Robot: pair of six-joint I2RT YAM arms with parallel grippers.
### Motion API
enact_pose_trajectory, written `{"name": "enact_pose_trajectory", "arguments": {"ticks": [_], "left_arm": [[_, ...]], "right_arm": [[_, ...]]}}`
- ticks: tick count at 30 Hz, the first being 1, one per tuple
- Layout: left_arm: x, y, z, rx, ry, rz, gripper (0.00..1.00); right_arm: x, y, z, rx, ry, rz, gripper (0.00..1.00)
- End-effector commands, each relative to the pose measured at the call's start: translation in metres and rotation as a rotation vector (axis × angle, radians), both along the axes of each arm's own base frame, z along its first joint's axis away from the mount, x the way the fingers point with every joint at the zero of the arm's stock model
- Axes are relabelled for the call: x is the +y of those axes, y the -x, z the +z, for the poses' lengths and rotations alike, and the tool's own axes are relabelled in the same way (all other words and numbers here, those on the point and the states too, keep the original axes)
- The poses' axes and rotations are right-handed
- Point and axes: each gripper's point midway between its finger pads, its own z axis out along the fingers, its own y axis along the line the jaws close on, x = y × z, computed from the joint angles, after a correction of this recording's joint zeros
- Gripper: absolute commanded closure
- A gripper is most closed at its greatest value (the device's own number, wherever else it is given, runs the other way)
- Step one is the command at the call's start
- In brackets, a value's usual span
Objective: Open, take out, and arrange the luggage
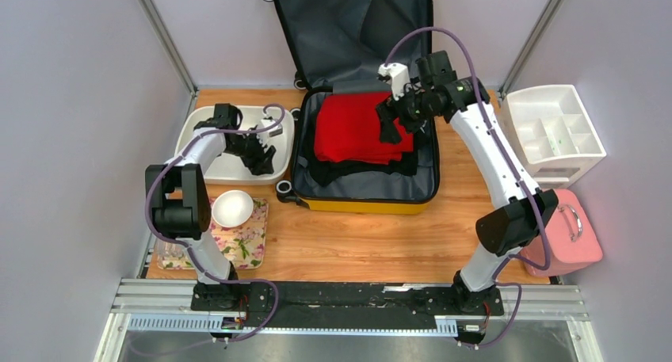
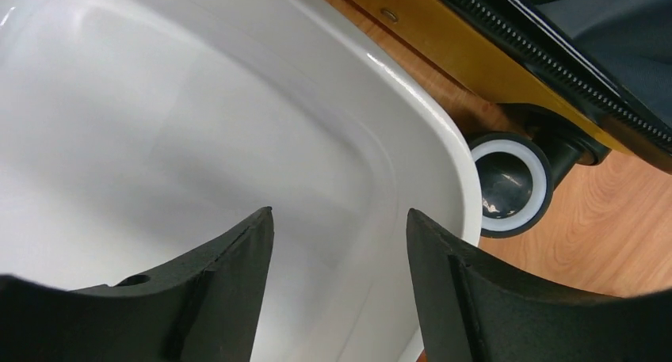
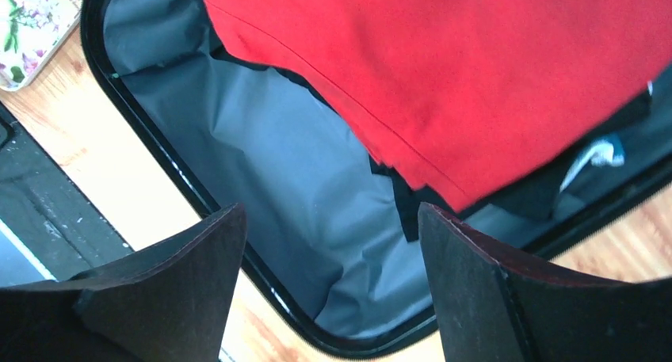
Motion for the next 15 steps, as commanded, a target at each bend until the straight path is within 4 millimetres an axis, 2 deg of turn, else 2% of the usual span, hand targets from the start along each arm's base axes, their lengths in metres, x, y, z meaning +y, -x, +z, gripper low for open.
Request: {"name": "enact_pose_trajectory", "arguments": {"ticks": [1,2,3,4,5,6,7,8,9,10,11,13,15], "left_arm": [[0.004,-0.022,0.044,-0.098,0.026,0.083,0.27],[0.011,-0.032,0.055,-0.124,0.042,0.123,0.26],[0.014,-0.038,0.066,-0.094,0.088,0.220,0.25],[0.021,-0.054,0.090,-0.132,0.111,0.279,0.22],[0.029,-0.062,0.100,-0.127,0.139,0.337,0.21],[0.031,-0.067,0.113,-0.097,0.190,0.415,0.21],[0.032,-0.077,0.137,-0.127,0.223,0.446,0.19],[0.032,-0.080,0.148,-0.131,0.257,0.470,0.18],[0.034,-0.080,0.159,-0.113,0.313,0.516,0.18],[0.030,-0.078,0.163,-0.096,0.356,0.518,0.16],[0.032,-0.081,0.178,-0.142,0.384,0.546,0.16],[0.028,-0.073,0.174,-0.106,0.426,0.581,0.16],[0.025,-0.069,0.182,-0.123,0.460,0.587,0.15]], "right_arm": [[0.035,-0.016,0.007,-0.183,-0.007,0.098,0.18],[0.041,-0.027,0.012,-0.255,-0.003,0.100,0.18],[0.053,-0.023,0.003,-0.267,0.011,0.132,0.20],[0.060,-0.025,0.002,-0.298,0.024,0.145,0.20],[0.066,-0.033,0.004,-0.357,0.047,0.156,0.21],[0.081,-0.029,0.001,-0.371,0.052,0.194,0.22],[0.089,-0.031,-0.007,-0.374,0.066,0.211,0.23],[0.096,-0.039,-0.007,-0.418,0.076,0.216,0.23],[0.109,-0.037,-0.010,-0.439,0.082,0.245,0.24],[0.114,-0.039,-0.014,-0.455,0.097,0.252,0.24],[0.123,-0.045,-0.021,-0.460,0.112,0.259,0.23],[0.140,-0.041,-0.028,-0.457,0.112,0.295,0.23],[0.152,-0.041,-0.042,-0.442,0.114,0.320,0.22]]}}
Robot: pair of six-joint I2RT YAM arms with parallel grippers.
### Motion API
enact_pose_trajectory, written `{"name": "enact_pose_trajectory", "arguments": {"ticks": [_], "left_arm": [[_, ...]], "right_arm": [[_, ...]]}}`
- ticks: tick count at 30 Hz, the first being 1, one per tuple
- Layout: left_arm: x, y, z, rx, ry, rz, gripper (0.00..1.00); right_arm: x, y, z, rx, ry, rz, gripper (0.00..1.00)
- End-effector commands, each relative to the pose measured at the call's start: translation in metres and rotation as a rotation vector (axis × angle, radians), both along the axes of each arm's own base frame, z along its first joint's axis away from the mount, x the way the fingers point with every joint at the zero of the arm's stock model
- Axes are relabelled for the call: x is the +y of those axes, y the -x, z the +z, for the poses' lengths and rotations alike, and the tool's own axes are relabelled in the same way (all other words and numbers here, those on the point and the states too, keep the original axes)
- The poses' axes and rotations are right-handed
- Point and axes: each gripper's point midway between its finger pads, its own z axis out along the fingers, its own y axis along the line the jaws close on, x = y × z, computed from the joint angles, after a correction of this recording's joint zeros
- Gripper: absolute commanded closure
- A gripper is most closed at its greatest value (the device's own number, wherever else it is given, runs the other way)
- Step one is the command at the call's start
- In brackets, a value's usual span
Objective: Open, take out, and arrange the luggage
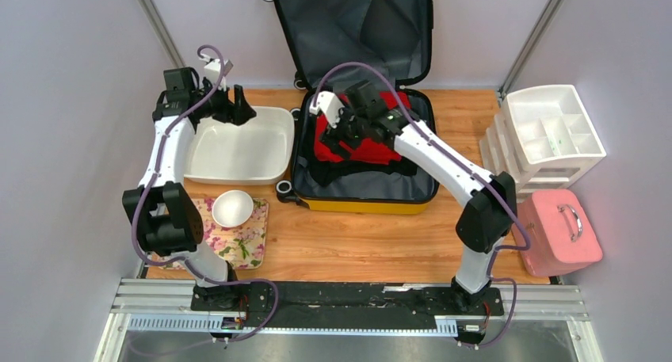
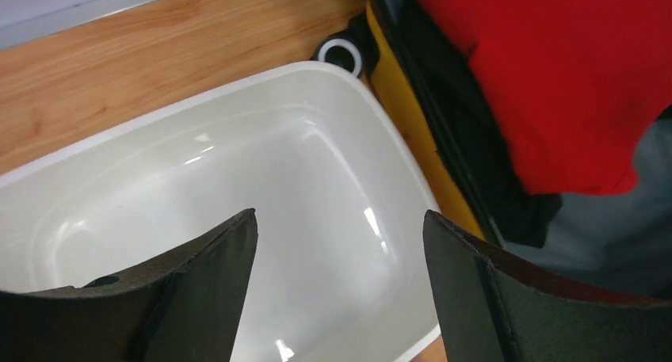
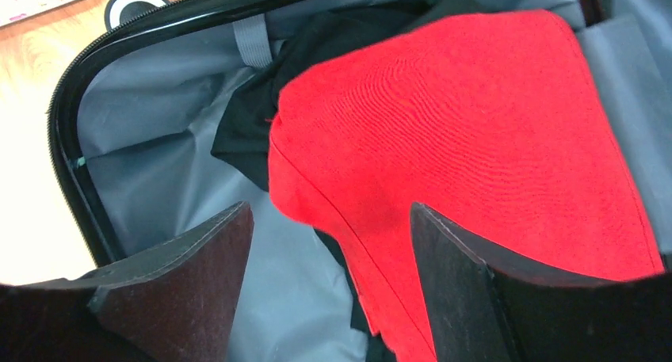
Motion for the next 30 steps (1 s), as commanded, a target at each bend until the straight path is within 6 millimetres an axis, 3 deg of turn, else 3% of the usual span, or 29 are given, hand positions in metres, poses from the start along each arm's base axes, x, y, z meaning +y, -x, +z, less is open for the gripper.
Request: {"name": "enact_pose_trajectory", "arguments": {"ticks": [1,5,7,10,11,12,13,14,16,17,20,23,26,27,28,30], "left_arm": [[-0.021,0.016,0.013,0.037,0.179,0.053,0.15],[-0.029,0.016,0.013,0.037,0.281,0.066,0.15],[-0.037,0.016,0.012,0.068,0.332,0.035,0.15],[-0.039,0.013,-0.007,0.154,0.412,0.092,0.14],[-0.039,0.011,0.000,0.115,0.431,0.099,0.14],[-0.038,0.017,-0.018,0.135,0.437,0.131,0.14],[-0.038,0.018,-0.020,0.119,0.445,0.142,0.14],[-0.039,0.016,-0.009,0.060,0.460,0.142,0.14],[-0.045,0.023,-0.018,0.069,0.466,0.137,0.14],[-0.049,0.025,-0.019,0.066,0.450,0.123,0.14],[-0.069,0.030,-0.022,0.090,0.464,0.093,0.14],[-0.089,0.023,-0.016,0.135,0.574,0.113,0.14],[-0.109,0.012,-0.004,0.182,0.734,0.135,0.13],[-0.109,0.008,-0.001,0.183,0.767,0.149,0.13],[-0.129,0.008,0.008,0.170,0.792,0.102,0.13],[-0.139,0.001,0.009,0.206,0.844,0.120,0.13]], "right_arm": [[0.027,-0.022,-0.003,-0.101,0.001,0.028,0.22],[0.043,-0.020,-0.030,-0.065,0.029,0.075,0.20],[0.048,-0.029,-0.046,-0.071,0.076,0.059,0.19],[0.050,-0.042,-0.067,-0.092,0.153,0.052,0.21],[0.049,-0.046,-0.070,-0.103,0.167,0.048,0.22],[0.049,-0.051,-0.072,-0.112,0.179,0.037,0.25],[0.046,-0.056,-0.077,-0.115,0.199,0.007,0.29],[0.044,-0.061,-0.073,-0.132,0.207,-0.022,0.43],[0.042,-0.066,-0.055,-0.161,0.180,-0.061,0.58],[0.041,-0.067,-0.048,-0.168,0.162,-0.079,0.74],[0.036,-0.065,-0.018,-0.169,0.077,-0.103,0.99],[0.025,-0.059,0.009,-0.121,-0.046,-0.111,1.00],[0.014,-0.055,0.013,-0.039,-0.155,-0.113,1.00],[0.009,-0.051,0.026,-0.039,-0.202,-0.119,1.00],[0.007,-0.050,0.028,-0.041,-0.224,-0.118,1.00],[0.004,-0.047,0.037,-0.058,-0.268,-0.102,1.00]]}}
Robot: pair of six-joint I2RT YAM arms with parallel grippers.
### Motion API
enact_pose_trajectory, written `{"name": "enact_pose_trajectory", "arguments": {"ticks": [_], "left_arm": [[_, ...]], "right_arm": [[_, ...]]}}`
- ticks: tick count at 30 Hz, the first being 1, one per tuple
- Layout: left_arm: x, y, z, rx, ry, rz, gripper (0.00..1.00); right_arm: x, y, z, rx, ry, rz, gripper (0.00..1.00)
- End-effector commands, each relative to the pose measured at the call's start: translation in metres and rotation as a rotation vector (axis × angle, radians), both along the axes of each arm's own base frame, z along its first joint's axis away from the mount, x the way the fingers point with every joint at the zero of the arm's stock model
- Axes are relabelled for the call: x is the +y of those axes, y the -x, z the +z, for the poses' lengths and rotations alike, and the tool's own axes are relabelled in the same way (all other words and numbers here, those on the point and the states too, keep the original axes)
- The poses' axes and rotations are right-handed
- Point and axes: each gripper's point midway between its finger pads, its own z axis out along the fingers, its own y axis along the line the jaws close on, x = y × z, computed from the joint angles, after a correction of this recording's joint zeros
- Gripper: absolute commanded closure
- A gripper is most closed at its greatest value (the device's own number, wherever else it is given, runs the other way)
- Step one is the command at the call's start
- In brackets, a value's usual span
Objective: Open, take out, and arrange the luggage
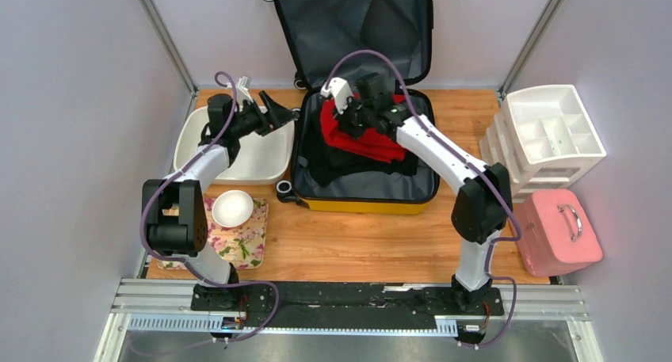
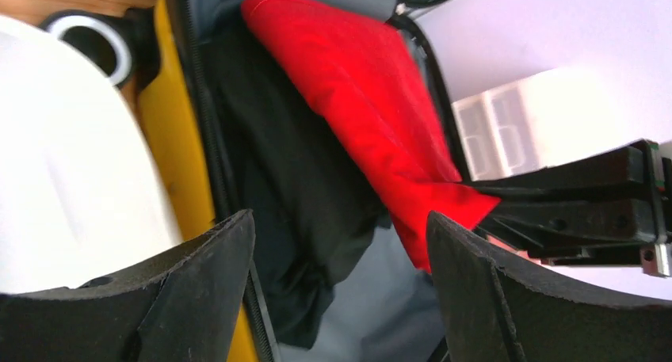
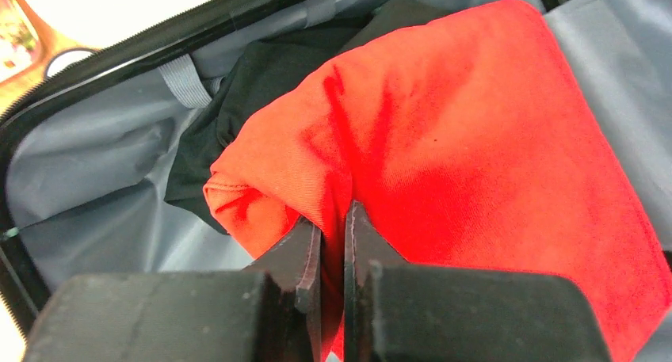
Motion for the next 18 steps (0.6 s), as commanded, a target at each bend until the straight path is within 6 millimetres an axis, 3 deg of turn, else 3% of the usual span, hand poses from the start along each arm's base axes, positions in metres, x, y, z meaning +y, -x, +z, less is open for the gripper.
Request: {"name": "enact_pose_trajectory", "arguments": {"ticks": [1,8,18], "left_arm": [[-0.028,-0.021,0.036,-0.013,0.196,0.025,0.13],[-0.077,-0.029,0.023,0.128,0.297,-0.024,0.13],[-0.105,-0.020,0.004,0.195,0.337,-0.052,0.13]], "right_arm": [[-0.008,0.002,0.071,-0.086,-0.223,-0.012,1.00],[-0.003,0.014,0.080,-0.074,-0.277,0.013,1.00],[0.017,0.042,0.082,-0.050,-0.298,0.104,1.00]]}}
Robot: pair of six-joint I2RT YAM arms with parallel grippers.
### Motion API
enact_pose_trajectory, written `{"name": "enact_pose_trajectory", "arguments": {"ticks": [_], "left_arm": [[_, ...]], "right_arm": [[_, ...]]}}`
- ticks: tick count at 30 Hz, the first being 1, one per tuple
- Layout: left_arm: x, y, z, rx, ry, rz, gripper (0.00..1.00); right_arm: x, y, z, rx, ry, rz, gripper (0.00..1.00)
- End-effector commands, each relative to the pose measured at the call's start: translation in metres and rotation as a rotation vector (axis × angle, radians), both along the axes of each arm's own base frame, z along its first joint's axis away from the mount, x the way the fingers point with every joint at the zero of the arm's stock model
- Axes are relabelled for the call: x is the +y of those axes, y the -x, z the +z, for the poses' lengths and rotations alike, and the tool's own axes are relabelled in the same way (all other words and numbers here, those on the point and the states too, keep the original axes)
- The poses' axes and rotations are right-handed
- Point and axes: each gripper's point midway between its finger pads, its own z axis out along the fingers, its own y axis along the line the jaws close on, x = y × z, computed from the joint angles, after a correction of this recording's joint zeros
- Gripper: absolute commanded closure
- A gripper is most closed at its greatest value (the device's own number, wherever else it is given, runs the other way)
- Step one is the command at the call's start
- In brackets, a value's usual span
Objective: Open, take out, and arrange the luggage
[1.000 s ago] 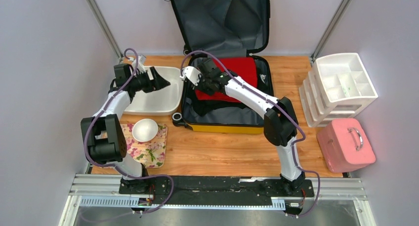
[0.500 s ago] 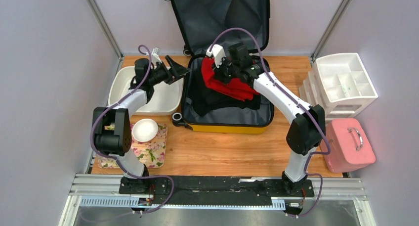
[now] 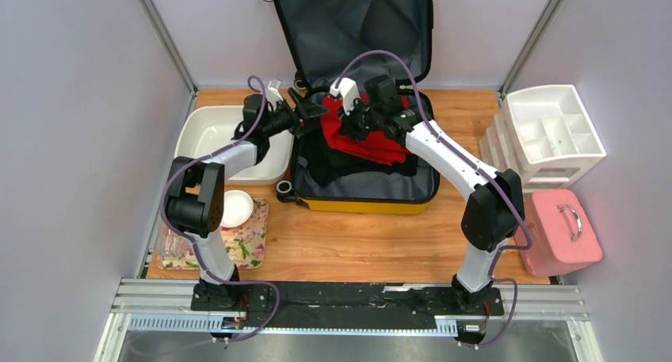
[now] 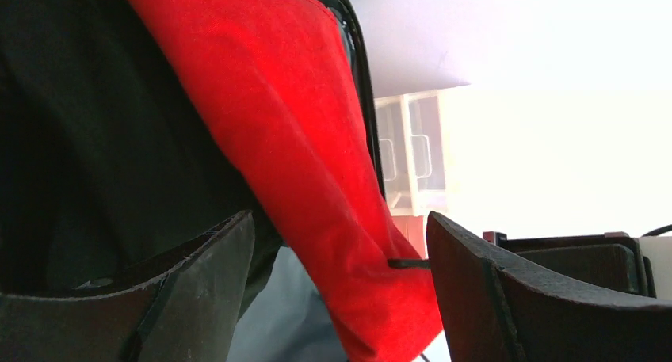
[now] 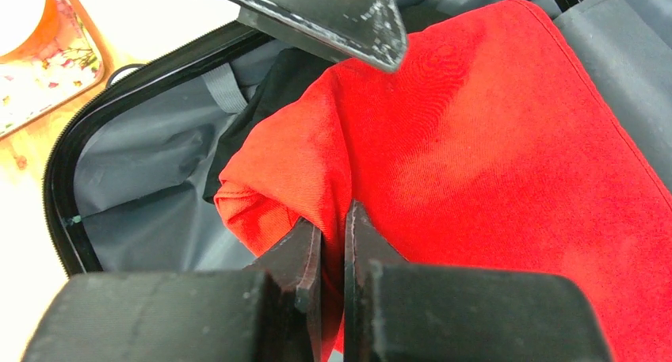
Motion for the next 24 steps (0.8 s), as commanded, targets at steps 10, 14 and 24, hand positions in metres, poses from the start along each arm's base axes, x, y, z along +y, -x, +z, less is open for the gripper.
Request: {"name": "enact_pose_trajectory", "arguments": {"ticks": [10,14,24], "left_arm": [[-0.036,-0.008,0.013,-0.051,0.014,-0.070,0.33],[-0.041,-0.003,0.048,-0.222,-0.022,-0.146,1.00],[0.028,0.045,0.039,-0.189,-0.150,-0.242,1.00]], "right_arm": [[0.033,0.032,0.072,-0.113,-0.169,0.111,1.00],[0.030,0.036,0.075,-0.089,-0.154,0.116,0.55],[-0.043,0.023,0.085,0.100,-0.203,-0.068,0.23]]}}
